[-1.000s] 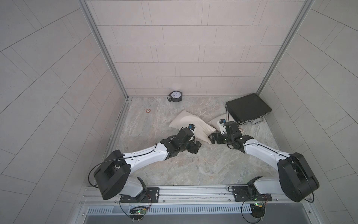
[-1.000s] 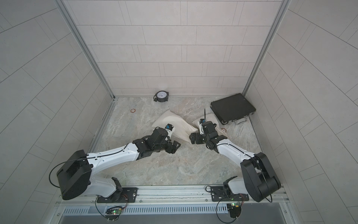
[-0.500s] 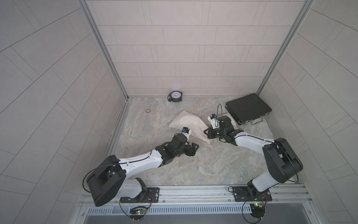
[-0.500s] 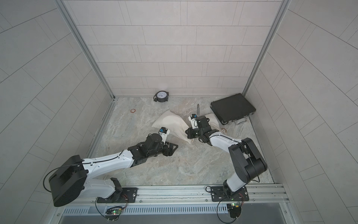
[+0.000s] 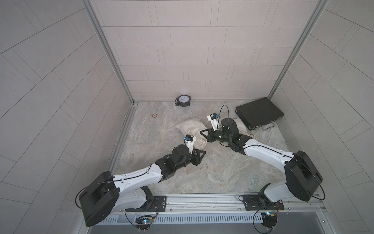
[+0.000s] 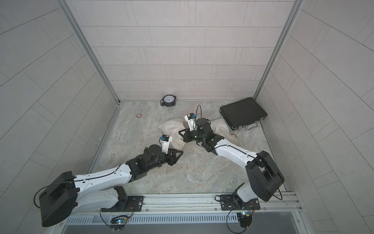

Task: Close the soil bag
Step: Pick up the soil bag from the center of the board, then frap the soil bag at the center of the board.

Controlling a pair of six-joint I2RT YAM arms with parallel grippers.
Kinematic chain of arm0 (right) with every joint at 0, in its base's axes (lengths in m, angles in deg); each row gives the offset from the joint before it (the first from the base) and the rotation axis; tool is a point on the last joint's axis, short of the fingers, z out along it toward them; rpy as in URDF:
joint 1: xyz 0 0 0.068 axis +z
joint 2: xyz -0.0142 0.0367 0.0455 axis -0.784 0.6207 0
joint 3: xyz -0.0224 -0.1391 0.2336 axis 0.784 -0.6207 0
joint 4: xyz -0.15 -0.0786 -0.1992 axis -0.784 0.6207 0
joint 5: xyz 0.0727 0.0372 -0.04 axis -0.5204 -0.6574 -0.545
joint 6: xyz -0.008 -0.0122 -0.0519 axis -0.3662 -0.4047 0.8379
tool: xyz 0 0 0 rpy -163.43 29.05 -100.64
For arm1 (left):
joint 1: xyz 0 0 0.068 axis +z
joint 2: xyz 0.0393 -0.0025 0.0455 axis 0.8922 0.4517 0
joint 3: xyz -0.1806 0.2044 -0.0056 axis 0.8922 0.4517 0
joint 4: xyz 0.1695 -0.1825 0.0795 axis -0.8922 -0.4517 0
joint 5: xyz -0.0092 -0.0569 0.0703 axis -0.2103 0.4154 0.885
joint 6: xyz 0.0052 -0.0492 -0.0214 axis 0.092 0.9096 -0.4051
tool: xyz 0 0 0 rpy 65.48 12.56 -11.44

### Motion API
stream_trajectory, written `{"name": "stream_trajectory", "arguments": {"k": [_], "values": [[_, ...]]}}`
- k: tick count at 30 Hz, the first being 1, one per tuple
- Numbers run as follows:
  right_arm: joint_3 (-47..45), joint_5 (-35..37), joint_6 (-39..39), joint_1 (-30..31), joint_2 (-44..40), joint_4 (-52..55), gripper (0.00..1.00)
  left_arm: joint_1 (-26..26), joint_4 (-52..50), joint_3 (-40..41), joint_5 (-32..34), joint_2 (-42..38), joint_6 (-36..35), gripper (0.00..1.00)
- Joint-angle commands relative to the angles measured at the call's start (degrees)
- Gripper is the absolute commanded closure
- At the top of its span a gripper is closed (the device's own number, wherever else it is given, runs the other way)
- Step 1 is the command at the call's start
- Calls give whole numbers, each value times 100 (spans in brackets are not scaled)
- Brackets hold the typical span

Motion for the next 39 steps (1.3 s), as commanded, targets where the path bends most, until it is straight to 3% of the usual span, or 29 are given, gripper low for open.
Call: {"name": "stream_trajectory", "arguments": {"k": [1, 9, 14, 26, 33, 39], "values": [[153, 196, -194, 47, -64, -294, 100, -96, 475, 201, 270, -18, 316, 56], [177, 216, -262, 106, -39, -356, 100, -269, 1175, 252, 444, 570, 458, 58], [169, 218, -286, 106, -53, -372, 100, -556, 1997, 410, 957, 1049, 422, 62], [108, 214, -289, 110, -128, -405, 100, -611, 2913, 200, 1383, 1857, -77, 71], [14, 491, -193, -3, -247, -291, 100, -682, 2642, 344, 1380, 1393, -31, 99], [-88, 621, -140, -441, -226, -52, 97, -763, 1560, 417, 1282, 139, -34, 100]]}}
